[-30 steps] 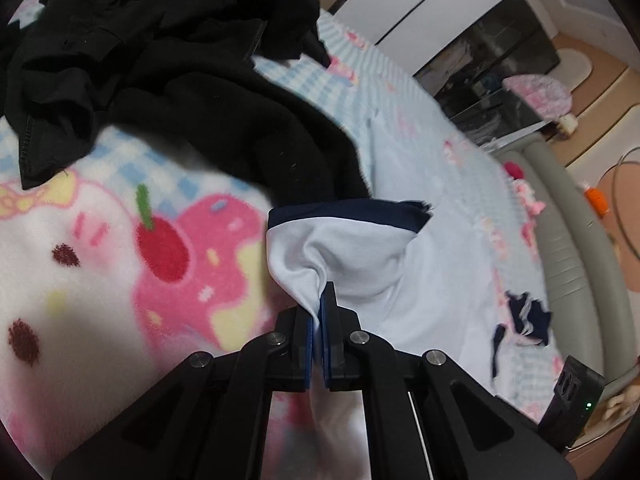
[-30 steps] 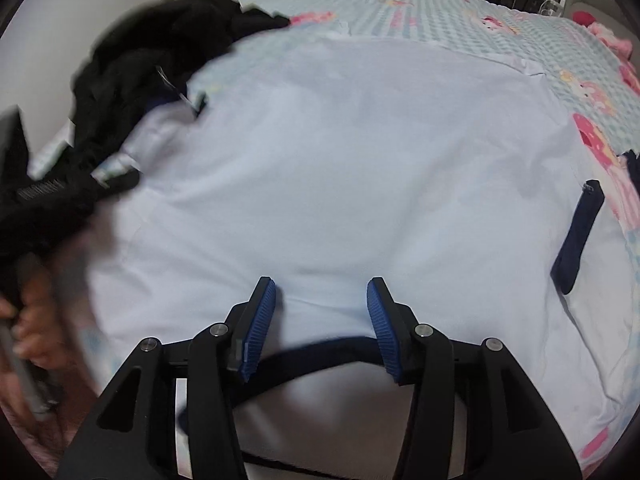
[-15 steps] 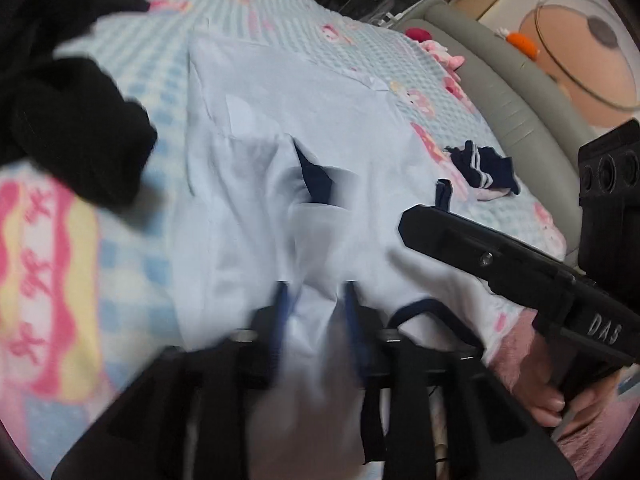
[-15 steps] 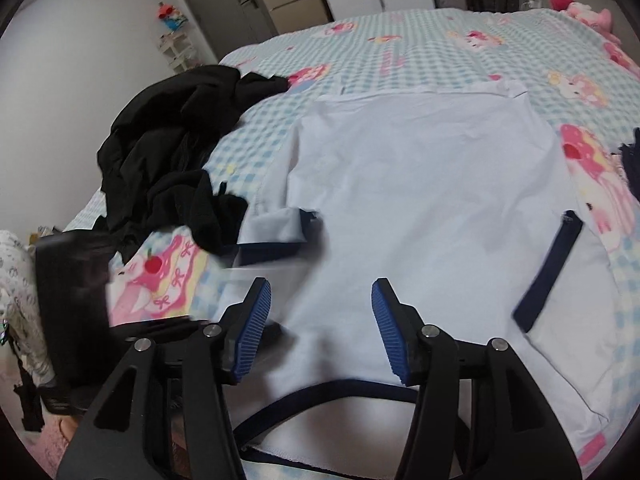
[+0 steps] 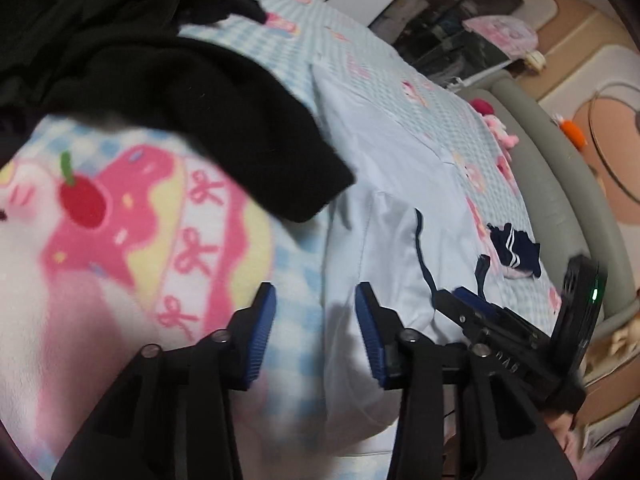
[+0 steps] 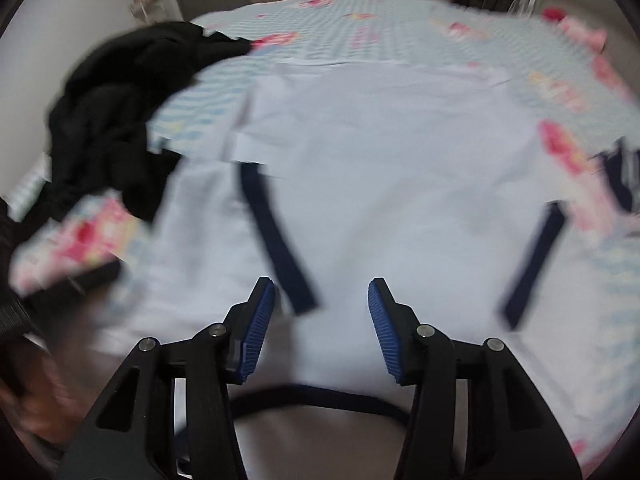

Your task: Fold clothes

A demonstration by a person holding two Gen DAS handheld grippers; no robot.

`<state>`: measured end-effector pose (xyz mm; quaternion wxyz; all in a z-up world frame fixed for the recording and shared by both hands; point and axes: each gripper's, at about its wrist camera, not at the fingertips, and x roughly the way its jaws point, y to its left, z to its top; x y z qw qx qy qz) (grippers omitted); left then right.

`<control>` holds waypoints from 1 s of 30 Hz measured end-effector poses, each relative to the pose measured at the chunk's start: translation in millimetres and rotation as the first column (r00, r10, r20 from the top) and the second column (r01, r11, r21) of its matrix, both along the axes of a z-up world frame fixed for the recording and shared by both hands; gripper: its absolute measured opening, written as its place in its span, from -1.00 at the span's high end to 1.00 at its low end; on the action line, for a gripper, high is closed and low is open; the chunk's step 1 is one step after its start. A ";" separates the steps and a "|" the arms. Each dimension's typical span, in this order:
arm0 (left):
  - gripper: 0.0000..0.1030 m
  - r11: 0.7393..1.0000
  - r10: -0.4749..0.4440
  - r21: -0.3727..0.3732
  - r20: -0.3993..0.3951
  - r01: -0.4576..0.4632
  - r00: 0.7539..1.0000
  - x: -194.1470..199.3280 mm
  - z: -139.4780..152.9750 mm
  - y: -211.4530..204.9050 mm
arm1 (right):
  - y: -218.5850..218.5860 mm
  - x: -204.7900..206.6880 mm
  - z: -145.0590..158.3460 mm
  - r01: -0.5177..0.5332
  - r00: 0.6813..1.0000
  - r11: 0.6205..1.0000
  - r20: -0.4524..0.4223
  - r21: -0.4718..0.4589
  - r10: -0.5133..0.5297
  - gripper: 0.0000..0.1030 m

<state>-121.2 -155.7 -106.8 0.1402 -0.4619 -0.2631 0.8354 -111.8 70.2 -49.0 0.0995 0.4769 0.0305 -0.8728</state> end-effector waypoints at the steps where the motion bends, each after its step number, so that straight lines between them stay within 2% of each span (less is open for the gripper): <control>1: 0.21 1.000 -0.012 -0.002 0.001 0.012 1.000 0.7 0.0 4.3 | 1.9 1.9 1.3 -0.007 1.000 1.000 -0.007 -0.006 0.007 0.02; 2: 0.21 1.000 -0.026 -0.003 0.000 0.026 1.000 2.6 0.8 9.2 | 3.8 3.8 3.2 -0.016 1.000 1.000 -0.012 -0.021 0.015 0.02; 4: 0.21 0.998 -0.061 0.004 -0.019 0.061 0.998 11.6 6.3 17.2 | 4.0 6.0 9.3 -0.058 0.998 0.991 -0.004 -0.122 0.058 0.02; 5: 0.21 0.997 -0.075 -0.001 -0.031 0.075 0.997 16.4 9.1 20.6 | -3.7 5.7 8.0 -0.093 0.995 0.989 0.008 -0.118 0.095 0.01; 7: 0.21 0.995 -0.067 -0.070 0.000 0.067 0.998 19.6 6.2 24.7 | -20.3 3.8 0.7 -0.143 0.989 0.988 0.032 -0.064 0.145 0.00; 9: 0.25 0.986 -0.044 -0.159 0.047 0.051 0.998 20.6 0.0 29.6 | -27.2 0.3 -12.4 -0.141 0.989 0.990 0.052 -0.017 0.142 0.01; 10: 0.47 0.978 -0.031 -0.202 0.069 0.045 0.997 21.1 -3.1 32.1 | -27.9 -1.4 -17.8 -0.133 0.989 0.991 0.060 -0.010 0.134 0.01; 11: 0.55 0.971 -0.011 -0.235 0.082 0.030 0.997 22.4 -4.5 32.4 | -26.2 -1.9 -18.6 -0.122 0.991 0.993 0.057 -0.010 0.122 0.01; 12: 0.56 0.971 0.017 -0.240 0.079 0.002 0.997 25.1 -2.8 29.3 | -25.3 -1.0 -17.3 -0.112 0.993 0.994 0.048 0.008 0.112 0.01; 14: 0.56 0.978 0.059 -0.202 0.058 -0.046 0.997 31.1 2.7 23.3 | -23.5 2.5 -9.2 -0.089 0.996 0.993 0.004 0.081 0.089 0.01; 15: 0.58 0.983 0.068 -0.176 0.047 -0.059 0.997 34.1 5.4 21.3 | -20.8 4.4 -4.2 -0.079 0.997 0.993 -0.018 0.087 0.081 0.01; 17: 0.56 0.991 0.034 -0.130 0.032 -0.030 0.999 38.4 9.2 25.4 | -11.5 8.0 6.0 -0.073 0.996 0.997 -0.040 0.016 0.074 0.01; 19: 0.36 0.995 -0.012 -0.101 0.024 0.015 1.000 41.6 11.8 33.4 | -11.1 10.3 10.0 -0.093 0.995 0.994 -0.034 -0.056 0.091 -0.03; 21: 0.21 0.993 -0.050 -0.109 0.032 0.053 0.998 42.3 10.3 45.5 | -11.7 12.4 13.4 -0.113 0.993 0.986 -0.029 -0.122 0.111 -0.03; 25: 0.21 0.985 -0.079 -0.148 0.038 0.084 0.996 40.9 8.2 57.7 | -33.9 11.6 3.4 -0.159 0.987 0.983 -0.020 -0.095 0.158 -0.03; 30: 0.21 0.985 -0.090 -0.144 0.052 0.096 0.995 44.0 5.6 59.9 | -33.5 9.9 -7.1 -0.128 0.991 0.986 0.020 -0.107 0.130 -0.03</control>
